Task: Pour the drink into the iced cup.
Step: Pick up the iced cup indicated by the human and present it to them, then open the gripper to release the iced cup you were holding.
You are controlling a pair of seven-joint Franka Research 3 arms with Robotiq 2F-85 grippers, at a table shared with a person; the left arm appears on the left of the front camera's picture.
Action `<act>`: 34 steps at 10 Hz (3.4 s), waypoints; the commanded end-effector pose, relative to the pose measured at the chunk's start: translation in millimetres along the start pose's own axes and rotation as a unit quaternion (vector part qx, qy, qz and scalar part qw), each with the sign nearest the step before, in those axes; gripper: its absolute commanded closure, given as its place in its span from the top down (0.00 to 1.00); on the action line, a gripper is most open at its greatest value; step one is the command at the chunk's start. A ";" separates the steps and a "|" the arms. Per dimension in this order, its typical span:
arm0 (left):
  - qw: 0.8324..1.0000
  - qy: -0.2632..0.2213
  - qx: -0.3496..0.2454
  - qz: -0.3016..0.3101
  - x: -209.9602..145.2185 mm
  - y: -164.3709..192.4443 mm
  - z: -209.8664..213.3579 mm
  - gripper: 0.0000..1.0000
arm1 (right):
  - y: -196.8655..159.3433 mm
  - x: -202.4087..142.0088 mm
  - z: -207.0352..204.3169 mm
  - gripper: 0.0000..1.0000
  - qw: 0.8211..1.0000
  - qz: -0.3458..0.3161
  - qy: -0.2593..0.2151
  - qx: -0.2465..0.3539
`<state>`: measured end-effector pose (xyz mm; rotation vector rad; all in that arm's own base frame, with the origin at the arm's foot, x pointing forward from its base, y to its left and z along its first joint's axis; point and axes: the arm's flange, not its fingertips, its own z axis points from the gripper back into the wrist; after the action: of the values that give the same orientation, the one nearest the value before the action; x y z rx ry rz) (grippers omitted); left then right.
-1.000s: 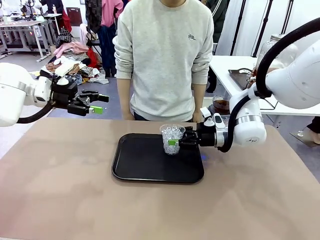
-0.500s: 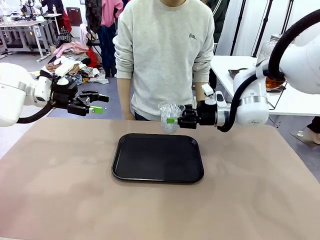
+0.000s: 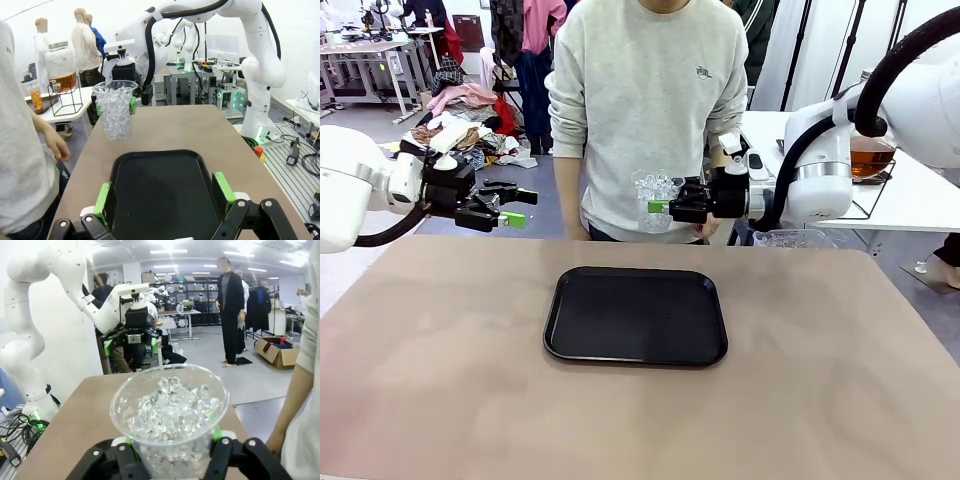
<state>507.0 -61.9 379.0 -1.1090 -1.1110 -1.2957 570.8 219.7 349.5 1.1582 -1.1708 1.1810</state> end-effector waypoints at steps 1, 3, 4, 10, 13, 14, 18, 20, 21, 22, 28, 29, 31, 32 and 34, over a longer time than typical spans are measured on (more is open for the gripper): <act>1.000 0.000 0.003 -0.001 1.3 -0.2 0.6 1.00 | -2.4 5.4 -9.9 0.63 1.000 -0.011 0.010 0.001; 1.000 0.000 0.003 -0.001 1.3 -0.2 0.6 1.00 | 0.0 0.0 0.0 0.63 1.000 0.000 0.000 0.000; 1.000 0.000 0.003 -0.001 1.3 -0.2 0.6 1.00 | 0.0 0.0 0.0 0.63 1.000 0.000 0.000 0.000; 1.000 0.000 0.003 -0.001 1.3 -0.2 0.6 1.00 | 0.0 0.0 0.0 0.63 1.000 0.000 0.000 0.000; 1.000 0.000 0.003 -0.001 1.3 -0.2 0.6 1.00 | 0.0 0.0 0.0 0.63 1.000 0.000 0.000 0.000; 1.000 0.000 0.003 -0.001 1.3 -0.2 0.6 1.00 | 0.0 0.0 0.0 0.63 1.000 0.000 0.000 0.000; 1.000 0.000 0.003 -0.001 1.3 -0.2 0.6 1.00 | 0.0 0.0 0.0 0.63 1.000 0.000 0.000 0.000; 1.000 0.000 0.003 -0.001 1.3 -0.2 0.6 1.00 | 0.0 0.0 0.0 0.63 1.000 0.000 0.000 0.000; 1.000 0.000 0.003 -0.001 1.3 -0.2 0.6 1.00 | 0.0 0.0 0.0 0.63 1.000 0.000 0.000 0.000; 1.000 0.000 0.003 -0.001 1.3 -0.2 0.6 1.00 | 0.0 0.0 0.0 0.63 1.000 0.000 0.000 0.000; 1.000 0.000 0.003 -0.001 1.3 -0.2 0.6 1.00 | 0.0 0.0 0.0 0.63 1.000 0.000 0.000 0.000; 1.000 0.000 0.003 -0.001 1.3 -0.2 0.6 1.00 | 0.0 -3.4 1.7 0.63 1.000 -0.003 0.003 -0.003; 1.000 0.000 0.003 -0.001 1.3 -0.2 0.6 1.00 | -0.4 -2.4 3.7 0.91 1.000 -0.020 0.001 0.006; 1.000 0.000 0.003 -0.001 1.3 -0.2 0.6 1.00 | -0.3 -2.2 5.6 1.00 1.000 -0.026 0.001 0.009; 1.000 0.000 0.003 -0.001 1.3 -0.2 0.6 1.00 | -0.1 -0.2 13.3 1.00 0.999 -0.031 0.002 0.006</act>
<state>507.0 -61.9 379.0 -1.1090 -1.1110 -1.2957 571.6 212.1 346.4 1.1712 -1.1517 1.1543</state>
